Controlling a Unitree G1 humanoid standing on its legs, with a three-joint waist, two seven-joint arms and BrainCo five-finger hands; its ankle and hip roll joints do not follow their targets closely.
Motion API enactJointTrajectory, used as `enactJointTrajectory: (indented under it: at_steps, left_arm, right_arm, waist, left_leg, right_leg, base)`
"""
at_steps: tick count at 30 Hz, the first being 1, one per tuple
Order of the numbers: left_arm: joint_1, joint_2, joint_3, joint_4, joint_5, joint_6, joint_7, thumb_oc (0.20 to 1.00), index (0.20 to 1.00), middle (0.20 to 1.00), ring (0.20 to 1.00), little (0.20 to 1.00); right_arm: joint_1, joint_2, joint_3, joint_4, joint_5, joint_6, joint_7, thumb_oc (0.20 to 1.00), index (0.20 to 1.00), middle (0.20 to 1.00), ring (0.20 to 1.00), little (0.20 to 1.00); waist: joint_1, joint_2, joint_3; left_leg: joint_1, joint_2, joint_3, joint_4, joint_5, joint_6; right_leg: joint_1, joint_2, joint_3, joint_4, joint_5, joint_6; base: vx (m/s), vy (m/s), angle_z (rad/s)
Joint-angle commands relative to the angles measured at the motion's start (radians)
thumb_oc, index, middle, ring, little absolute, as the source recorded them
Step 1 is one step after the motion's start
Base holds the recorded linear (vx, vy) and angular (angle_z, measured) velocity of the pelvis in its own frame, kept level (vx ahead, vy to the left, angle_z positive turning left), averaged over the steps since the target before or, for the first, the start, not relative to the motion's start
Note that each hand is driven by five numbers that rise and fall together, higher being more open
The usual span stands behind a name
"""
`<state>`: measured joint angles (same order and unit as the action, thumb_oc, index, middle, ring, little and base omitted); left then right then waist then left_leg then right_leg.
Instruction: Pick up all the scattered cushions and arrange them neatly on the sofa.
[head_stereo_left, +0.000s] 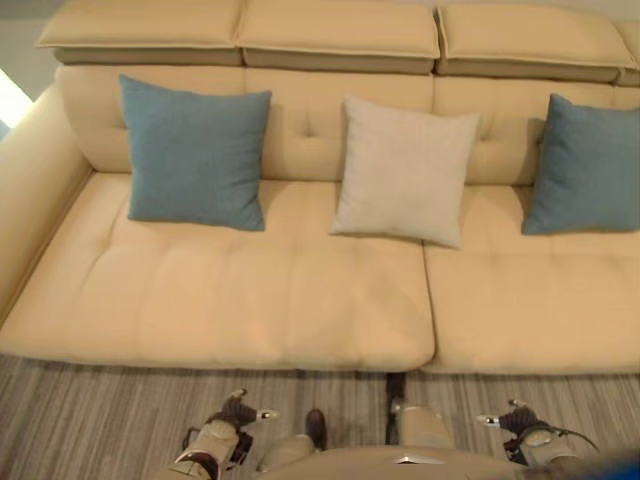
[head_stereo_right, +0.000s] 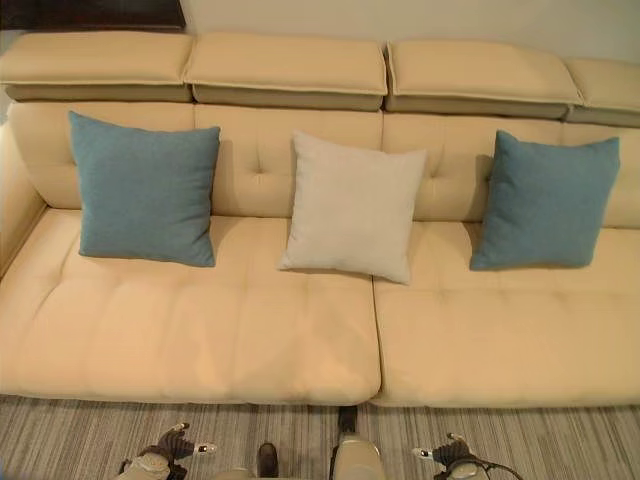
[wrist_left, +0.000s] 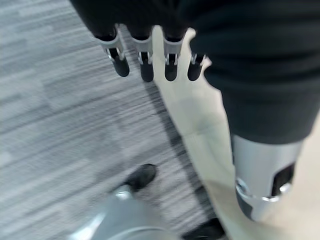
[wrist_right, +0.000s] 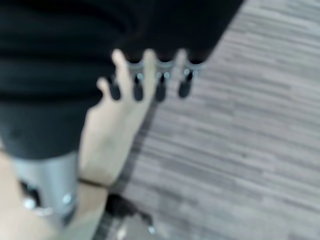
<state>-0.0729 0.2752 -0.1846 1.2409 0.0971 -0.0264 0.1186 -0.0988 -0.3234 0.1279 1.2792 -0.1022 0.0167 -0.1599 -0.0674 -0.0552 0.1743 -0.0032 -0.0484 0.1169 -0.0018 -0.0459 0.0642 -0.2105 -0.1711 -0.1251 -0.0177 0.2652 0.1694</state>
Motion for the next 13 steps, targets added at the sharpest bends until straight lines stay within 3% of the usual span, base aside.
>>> enactJointTrajectory:
  at_steps: [1, 5, 13]
  left_arm:
    - [0.007, 0.041, 0.043, 0.025, -0.036, -0.003, 0.03, 1.0, 1.0, 1.0, 1.0, 1.0]
    - [0.012, 0.045, 0.04, 0.028, -0.041, -0.008, 0.029, 1.0, 1.0, 1.0, 1.0, 1.0]
    - [0.015, 0.028, 0.052, 0.04, -0.046, -0.002, 0.03, 1.0, 1.0, 1.0, 1.0, 1.0]
  right_arm:
    - [-0.01, -0.021, 0.029, 0.008, 0.02, 0.01, -0.021, 1.0, 1.0, 1.0, 1.0, 1.0]
    - [-0.002, -0.016, 0.027, 0.01, 0.029, 0.006, -0.022, 1.0, 1.0, 1.0, 1.0, 1.0]
    - [0.014, -0.013, 0.026, 0.042, 0.038, 0.008, -0.025, 1.0, 1.0, 1.0, 1.0, 1.0]
  waist:
    - [0.043, 0.003, -0.012]
    - [0.068, -0.015, -0.045]
    - [0.06, -0.024, -0.086]
  left_leg:
    - [-0.02, 0.03, -0.084, 0.032, -0.059, -0.05]
    - [-0.033, 0.028, -0.063, 0.025, -0.047, -0.062]
    - [-0.002, 0.051, -0.04, -0.04, -0.007, -0.084]
  right_leg:
    - [0.042, 0.031, 0.012, 0.202, -0.258, -0.03]
    - [0.136, 0.04, 0.012, 0.143, -0.286, -0.029]
    - [0.208, 0.06, 0.009, -0.024, -0.265, -0.031]
  base:
    - [-0.11, 0.008, -0.1]
    - [-0.05, -0.058, -0.17]
    - [-0.01, -0.077, -0.13]
